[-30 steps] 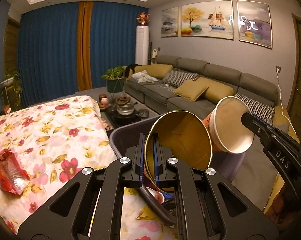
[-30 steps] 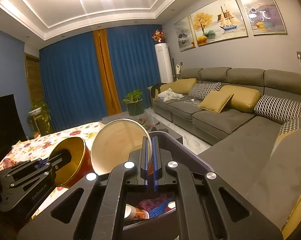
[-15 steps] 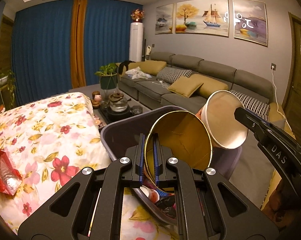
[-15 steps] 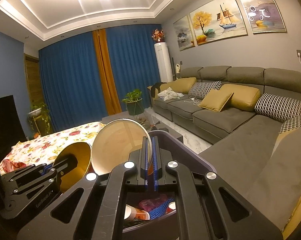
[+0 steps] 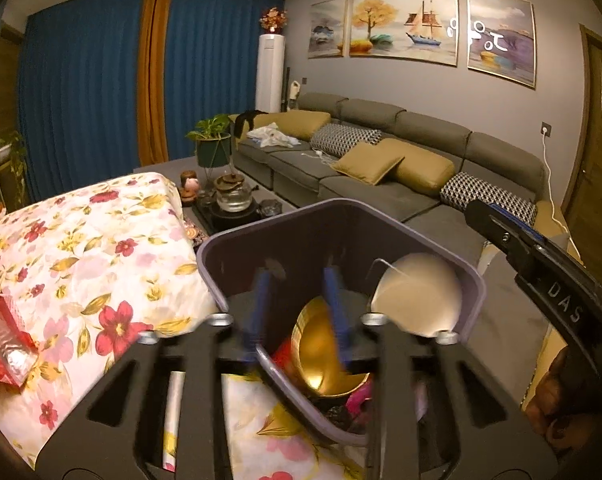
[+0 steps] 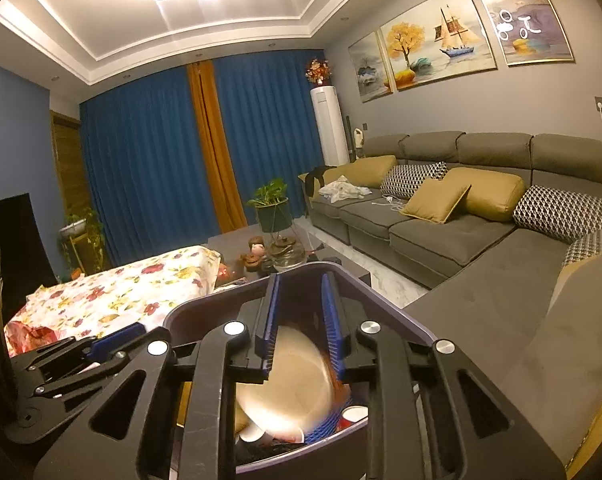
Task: Collect trash
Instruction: 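Open both grippers to drop the two cups into the gray bin, then move both open grippers back to the red-and-white wrappers on the bed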
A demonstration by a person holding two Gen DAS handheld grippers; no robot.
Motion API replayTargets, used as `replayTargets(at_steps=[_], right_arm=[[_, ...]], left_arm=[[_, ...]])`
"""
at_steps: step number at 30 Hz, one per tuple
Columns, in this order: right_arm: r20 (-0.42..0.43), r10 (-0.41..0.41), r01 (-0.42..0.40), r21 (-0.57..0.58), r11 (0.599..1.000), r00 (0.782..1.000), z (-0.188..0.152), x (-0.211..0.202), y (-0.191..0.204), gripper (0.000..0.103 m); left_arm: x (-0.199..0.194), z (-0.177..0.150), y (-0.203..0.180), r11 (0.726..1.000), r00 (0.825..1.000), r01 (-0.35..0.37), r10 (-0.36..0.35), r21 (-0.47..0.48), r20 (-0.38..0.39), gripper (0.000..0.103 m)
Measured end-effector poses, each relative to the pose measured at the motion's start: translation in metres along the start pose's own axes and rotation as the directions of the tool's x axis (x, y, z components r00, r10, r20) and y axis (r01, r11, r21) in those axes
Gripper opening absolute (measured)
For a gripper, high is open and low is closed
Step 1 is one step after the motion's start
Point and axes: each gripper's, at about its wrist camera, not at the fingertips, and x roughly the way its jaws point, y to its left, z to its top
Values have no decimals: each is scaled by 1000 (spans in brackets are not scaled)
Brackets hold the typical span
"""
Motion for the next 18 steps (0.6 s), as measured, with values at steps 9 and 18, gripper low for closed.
replayTargets(at_steps=[9, 18], right_arm=[[12, 8, -8, 12, 1000, 1000, -2, -10, 4, 55], [1, 64, -64, 7, 998, 998, -5, -19, 28, 72]], left_arm=[[-23, -6, 22, 996, 997, -68, 70, -60, 39, 82], [-59, -16, 65, 976, 981, -182, 189, -122, 41, 87]])
